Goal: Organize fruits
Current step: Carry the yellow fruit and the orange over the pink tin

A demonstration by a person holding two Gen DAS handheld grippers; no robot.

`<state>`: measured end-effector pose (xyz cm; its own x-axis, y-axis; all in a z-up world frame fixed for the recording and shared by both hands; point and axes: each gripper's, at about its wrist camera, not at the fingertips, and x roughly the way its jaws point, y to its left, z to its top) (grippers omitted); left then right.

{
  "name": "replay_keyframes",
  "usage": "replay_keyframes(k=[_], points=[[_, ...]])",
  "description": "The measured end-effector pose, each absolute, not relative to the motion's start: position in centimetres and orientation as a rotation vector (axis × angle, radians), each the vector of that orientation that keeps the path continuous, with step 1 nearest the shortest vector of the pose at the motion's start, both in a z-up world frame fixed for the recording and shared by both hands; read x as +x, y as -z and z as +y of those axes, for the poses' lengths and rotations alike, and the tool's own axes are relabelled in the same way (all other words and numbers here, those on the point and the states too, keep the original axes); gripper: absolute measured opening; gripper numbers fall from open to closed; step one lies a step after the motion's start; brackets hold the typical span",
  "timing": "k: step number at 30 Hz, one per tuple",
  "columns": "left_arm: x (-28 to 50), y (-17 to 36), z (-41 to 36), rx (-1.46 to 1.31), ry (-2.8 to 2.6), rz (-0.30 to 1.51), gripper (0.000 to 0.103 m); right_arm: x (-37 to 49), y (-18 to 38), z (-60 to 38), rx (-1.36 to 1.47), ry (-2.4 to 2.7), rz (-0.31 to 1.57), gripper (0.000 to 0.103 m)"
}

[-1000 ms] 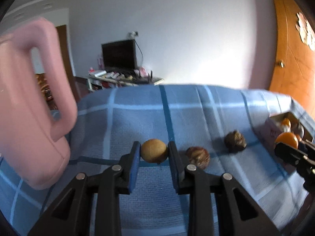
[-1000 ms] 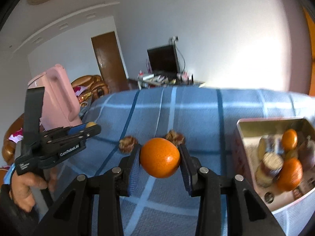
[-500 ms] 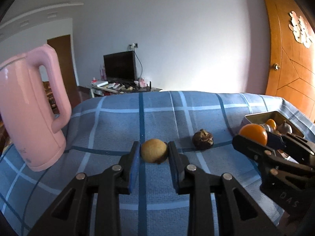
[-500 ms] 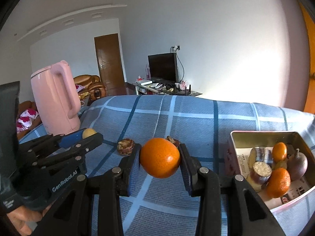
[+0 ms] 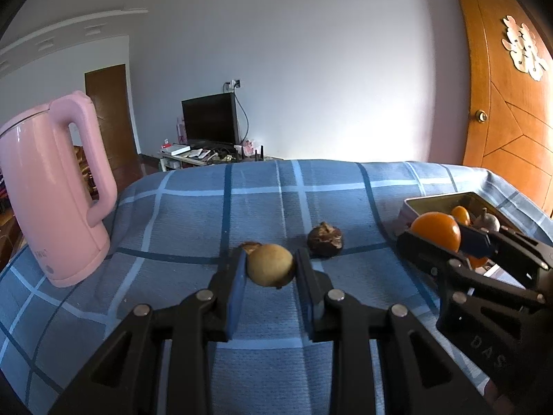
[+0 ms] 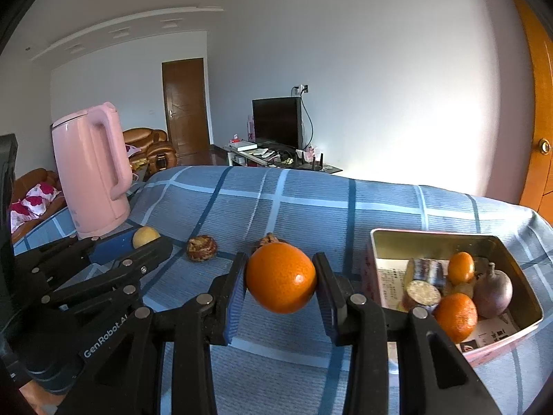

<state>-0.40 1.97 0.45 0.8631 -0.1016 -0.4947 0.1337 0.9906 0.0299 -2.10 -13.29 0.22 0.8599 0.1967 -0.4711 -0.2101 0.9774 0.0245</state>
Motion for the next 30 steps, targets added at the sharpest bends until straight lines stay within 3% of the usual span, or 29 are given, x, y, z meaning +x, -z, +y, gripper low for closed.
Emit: replay_keyframes(k=[30], points=[[-1.6,-0.6,-6.3,0.049,0.207,0.516,0.029,-3.7,-0.6,-20.8,-0.079,-0.126,0.46,0.04]])
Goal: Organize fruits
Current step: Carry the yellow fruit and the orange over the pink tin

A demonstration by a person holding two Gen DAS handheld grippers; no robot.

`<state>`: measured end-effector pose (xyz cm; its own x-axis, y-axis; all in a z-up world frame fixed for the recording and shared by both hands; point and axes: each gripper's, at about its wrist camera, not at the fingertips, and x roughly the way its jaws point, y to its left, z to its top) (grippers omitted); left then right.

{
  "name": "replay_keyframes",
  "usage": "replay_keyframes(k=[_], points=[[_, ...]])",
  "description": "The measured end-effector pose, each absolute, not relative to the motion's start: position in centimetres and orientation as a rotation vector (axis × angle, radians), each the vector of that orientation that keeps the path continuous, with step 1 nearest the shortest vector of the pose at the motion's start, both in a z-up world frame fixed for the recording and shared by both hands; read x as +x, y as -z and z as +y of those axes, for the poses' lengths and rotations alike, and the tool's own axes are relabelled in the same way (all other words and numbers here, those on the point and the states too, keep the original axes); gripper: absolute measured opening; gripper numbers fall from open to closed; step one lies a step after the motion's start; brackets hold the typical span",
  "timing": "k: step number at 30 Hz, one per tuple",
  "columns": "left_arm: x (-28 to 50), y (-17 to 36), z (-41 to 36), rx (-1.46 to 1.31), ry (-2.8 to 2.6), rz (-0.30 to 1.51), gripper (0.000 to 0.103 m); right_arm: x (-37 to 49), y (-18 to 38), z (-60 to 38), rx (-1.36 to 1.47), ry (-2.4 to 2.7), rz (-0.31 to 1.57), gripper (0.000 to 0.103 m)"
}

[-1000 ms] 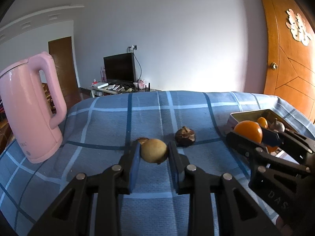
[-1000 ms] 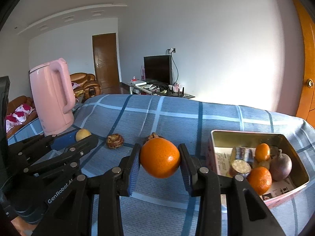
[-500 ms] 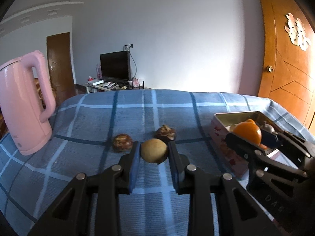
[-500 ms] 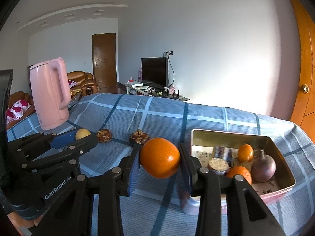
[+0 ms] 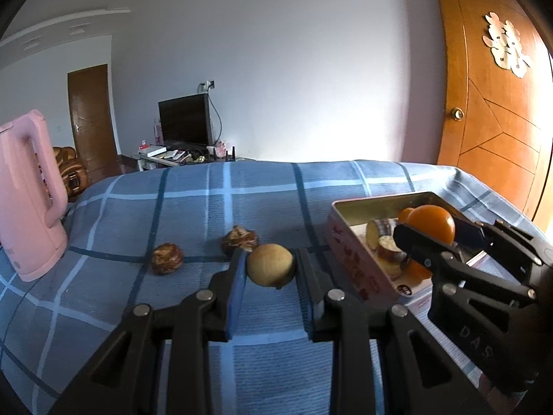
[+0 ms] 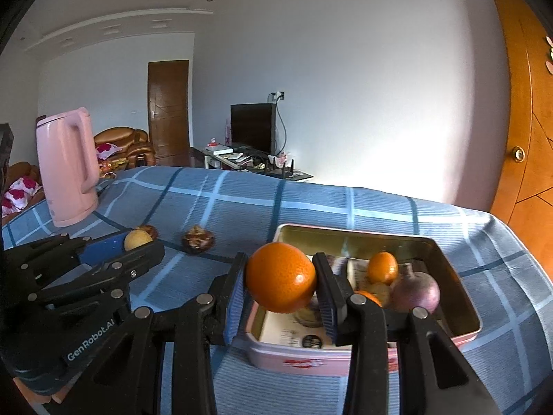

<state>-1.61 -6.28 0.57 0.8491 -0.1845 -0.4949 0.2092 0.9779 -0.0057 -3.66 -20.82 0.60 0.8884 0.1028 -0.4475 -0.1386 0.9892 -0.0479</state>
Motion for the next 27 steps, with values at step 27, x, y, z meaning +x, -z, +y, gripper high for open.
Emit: replay_keyframes(k=[27], points=[[-0.2,-3.2,-13.2,0.048,0.309,0.449,0.029,-3.0,-2.5,-31.8,0.047,0.074,0.4,0.04]])
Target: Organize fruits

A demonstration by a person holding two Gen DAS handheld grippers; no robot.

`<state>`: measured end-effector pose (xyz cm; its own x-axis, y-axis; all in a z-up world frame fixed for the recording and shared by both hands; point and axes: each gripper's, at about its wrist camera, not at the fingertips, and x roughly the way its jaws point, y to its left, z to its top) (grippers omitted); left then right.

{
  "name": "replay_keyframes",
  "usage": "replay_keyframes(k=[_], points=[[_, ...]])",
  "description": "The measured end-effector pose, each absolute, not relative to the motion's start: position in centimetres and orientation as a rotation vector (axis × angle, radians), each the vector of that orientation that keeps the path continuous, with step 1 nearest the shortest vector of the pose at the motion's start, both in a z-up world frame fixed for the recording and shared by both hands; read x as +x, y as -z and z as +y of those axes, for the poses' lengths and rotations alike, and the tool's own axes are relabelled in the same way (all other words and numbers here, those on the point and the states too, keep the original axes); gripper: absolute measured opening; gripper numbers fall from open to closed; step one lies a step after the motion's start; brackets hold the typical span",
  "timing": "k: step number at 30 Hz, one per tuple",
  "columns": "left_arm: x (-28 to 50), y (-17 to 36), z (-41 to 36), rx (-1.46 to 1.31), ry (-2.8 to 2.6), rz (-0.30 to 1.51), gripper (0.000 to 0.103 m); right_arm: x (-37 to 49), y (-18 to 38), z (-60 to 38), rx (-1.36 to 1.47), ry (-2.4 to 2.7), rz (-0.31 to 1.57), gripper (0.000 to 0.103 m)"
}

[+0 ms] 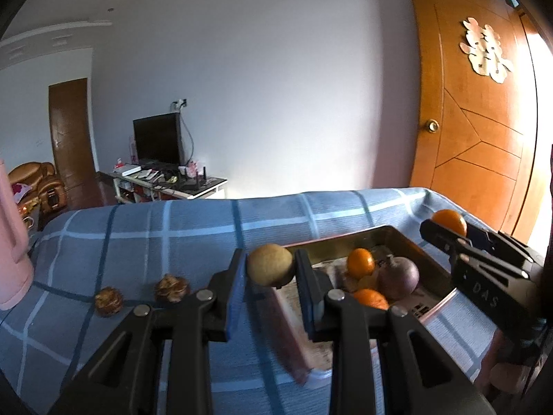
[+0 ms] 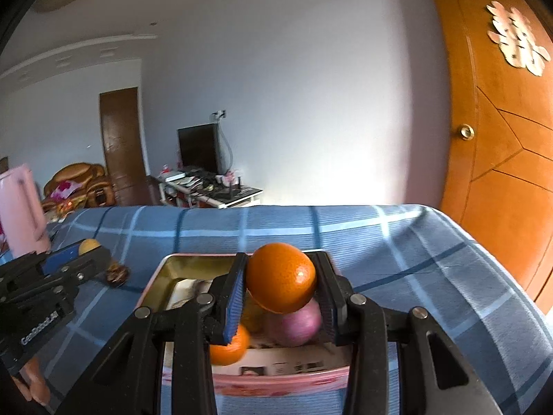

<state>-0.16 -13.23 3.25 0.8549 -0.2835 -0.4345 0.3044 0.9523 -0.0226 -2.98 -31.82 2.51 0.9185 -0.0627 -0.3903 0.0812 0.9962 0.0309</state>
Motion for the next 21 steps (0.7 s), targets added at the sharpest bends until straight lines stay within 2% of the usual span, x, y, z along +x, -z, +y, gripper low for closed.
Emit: replay_keyframes(k=[11,21], points=[[1.3,-2.1,-17.6,0.074,0.38,0.489,0.029,-1.9,-2.3,-36.1,0.108,0.177,0.412,0.04],[2.3,-0.7,-18.6,0.09,0.367,0.525,0.029,0.7,-1.3,-36.0,0.098,0.162,0.454,0.04]])
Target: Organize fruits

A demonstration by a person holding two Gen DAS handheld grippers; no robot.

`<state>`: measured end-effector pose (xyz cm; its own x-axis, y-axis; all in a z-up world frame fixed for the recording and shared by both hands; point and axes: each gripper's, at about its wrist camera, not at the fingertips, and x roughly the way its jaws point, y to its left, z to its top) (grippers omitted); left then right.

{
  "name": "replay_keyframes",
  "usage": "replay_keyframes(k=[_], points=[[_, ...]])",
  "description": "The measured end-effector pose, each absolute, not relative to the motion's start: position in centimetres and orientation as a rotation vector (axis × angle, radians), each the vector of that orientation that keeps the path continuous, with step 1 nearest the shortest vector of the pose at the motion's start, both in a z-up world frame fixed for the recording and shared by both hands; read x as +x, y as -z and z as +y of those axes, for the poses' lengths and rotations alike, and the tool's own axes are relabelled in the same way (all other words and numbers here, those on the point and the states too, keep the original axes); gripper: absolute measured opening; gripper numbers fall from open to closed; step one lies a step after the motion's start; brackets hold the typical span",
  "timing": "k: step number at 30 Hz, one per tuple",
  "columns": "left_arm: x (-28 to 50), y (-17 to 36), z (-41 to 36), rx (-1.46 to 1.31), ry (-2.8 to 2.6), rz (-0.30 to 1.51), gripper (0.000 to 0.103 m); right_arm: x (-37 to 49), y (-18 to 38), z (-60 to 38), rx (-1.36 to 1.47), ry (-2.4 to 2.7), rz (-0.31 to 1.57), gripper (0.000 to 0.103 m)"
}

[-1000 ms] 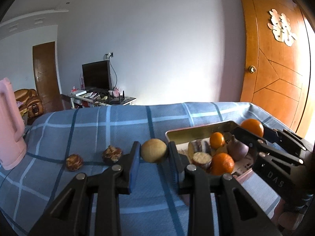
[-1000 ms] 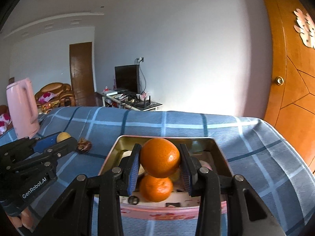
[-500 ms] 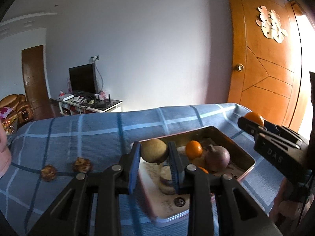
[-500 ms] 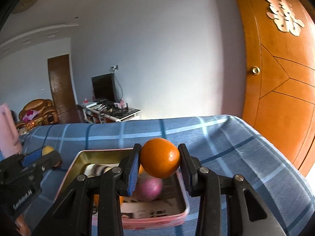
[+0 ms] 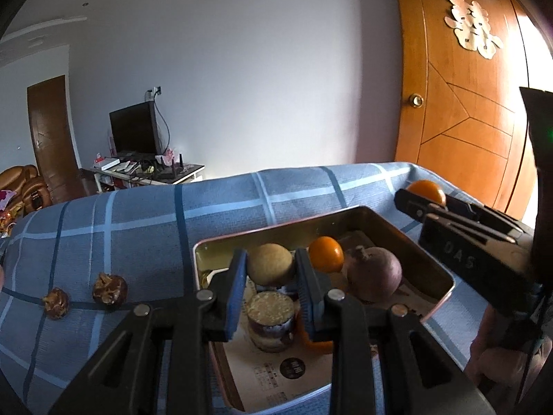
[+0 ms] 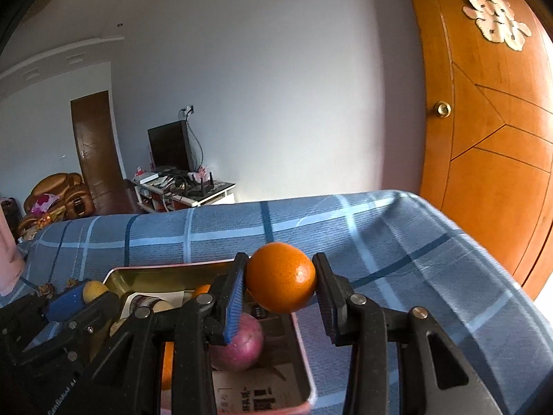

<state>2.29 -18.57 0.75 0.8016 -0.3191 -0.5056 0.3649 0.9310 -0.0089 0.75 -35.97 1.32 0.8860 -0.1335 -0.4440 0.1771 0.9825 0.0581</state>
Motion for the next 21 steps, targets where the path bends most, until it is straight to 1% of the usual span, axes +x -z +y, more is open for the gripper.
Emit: replay_keyframes(k=[11,21], points=[[3.7,-0.4,-18.7,0.091,0.33,0.558,0.029,2.6,-0.3,-35.1,0.066,0.15,0.509,0.04],[5.1,0.0,-19.0,0.081,0.308,0.599,0.029,3.3,-0.2,-34.8,0.052,0.159,0.52,0.04]])
